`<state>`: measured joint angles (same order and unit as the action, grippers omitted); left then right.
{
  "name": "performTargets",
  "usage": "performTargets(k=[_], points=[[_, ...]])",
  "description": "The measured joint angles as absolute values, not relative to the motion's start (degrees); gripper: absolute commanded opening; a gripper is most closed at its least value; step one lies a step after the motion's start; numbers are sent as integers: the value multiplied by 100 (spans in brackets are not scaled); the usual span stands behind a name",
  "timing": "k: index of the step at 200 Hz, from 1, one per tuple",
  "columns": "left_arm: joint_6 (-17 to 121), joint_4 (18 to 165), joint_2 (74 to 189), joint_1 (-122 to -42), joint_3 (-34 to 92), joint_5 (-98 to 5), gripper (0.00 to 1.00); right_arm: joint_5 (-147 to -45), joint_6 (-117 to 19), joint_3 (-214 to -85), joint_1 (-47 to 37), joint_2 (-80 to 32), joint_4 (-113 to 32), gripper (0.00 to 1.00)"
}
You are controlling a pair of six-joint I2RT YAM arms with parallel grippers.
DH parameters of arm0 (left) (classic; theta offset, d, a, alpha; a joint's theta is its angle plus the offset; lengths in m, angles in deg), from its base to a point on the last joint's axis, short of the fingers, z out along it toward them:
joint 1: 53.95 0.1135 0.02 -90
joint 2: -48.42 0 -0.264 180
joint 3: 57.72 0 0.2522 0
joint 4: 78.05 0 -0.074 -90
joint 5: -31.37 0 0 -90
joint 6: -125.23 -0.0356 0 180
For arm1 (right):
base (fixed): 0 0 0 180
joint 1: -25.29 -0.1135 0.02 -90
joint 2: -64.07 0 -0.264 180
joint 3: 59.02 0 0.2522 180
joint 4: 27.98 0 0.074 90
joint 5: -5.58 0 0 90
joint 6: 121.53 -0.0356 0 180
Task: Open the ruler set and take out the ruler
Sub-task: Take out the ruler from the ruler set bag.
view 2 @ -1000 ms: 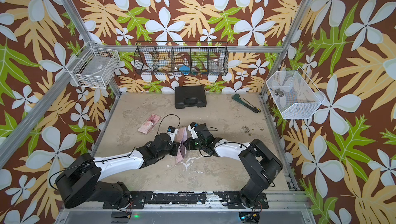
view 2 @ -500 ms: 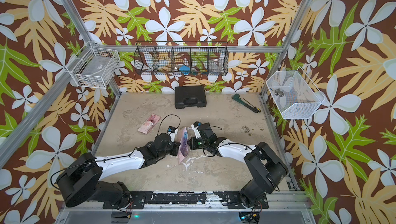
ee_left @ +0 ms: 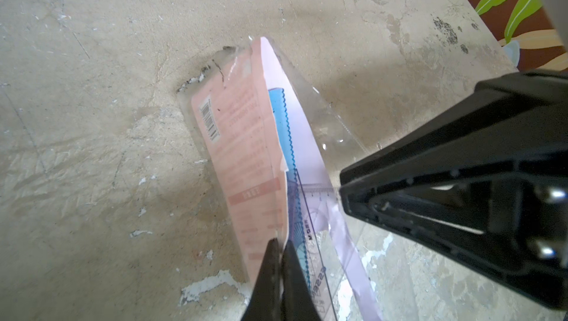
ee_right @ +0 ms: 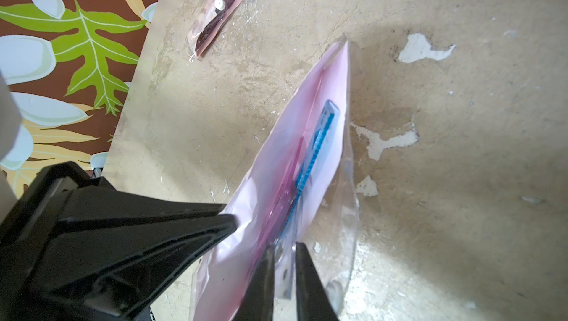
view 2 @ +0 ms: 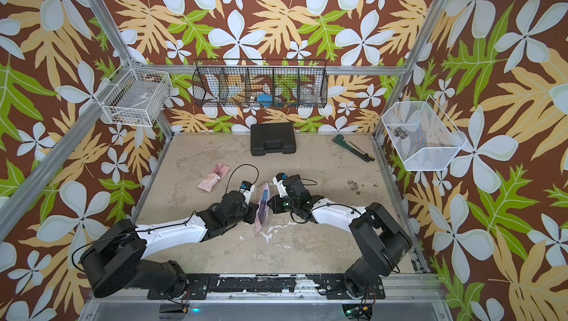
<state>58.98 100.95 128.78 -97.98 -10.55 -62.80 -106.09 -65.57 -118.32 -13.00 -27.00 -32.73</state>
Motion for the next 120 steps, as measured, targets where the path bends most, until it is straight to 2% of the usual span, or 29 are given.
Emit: performTargets(k=[11, 55, 120], points=[[5898, 10097, 12880, -9798, -1055, -6282, 0, -10611, -6548, -11849, -1300, -2715, -3279, 8], [5898, 10092, 12913, -9798, -1049, -6291, 0, -10657, -6546, -11928, -1300, -2715, -3303, 4], [5898, 10127, 12954, -9798, -1049, -6310, 0, -10622, -6520, -11978, -1300, -2418, -3522, 4]])
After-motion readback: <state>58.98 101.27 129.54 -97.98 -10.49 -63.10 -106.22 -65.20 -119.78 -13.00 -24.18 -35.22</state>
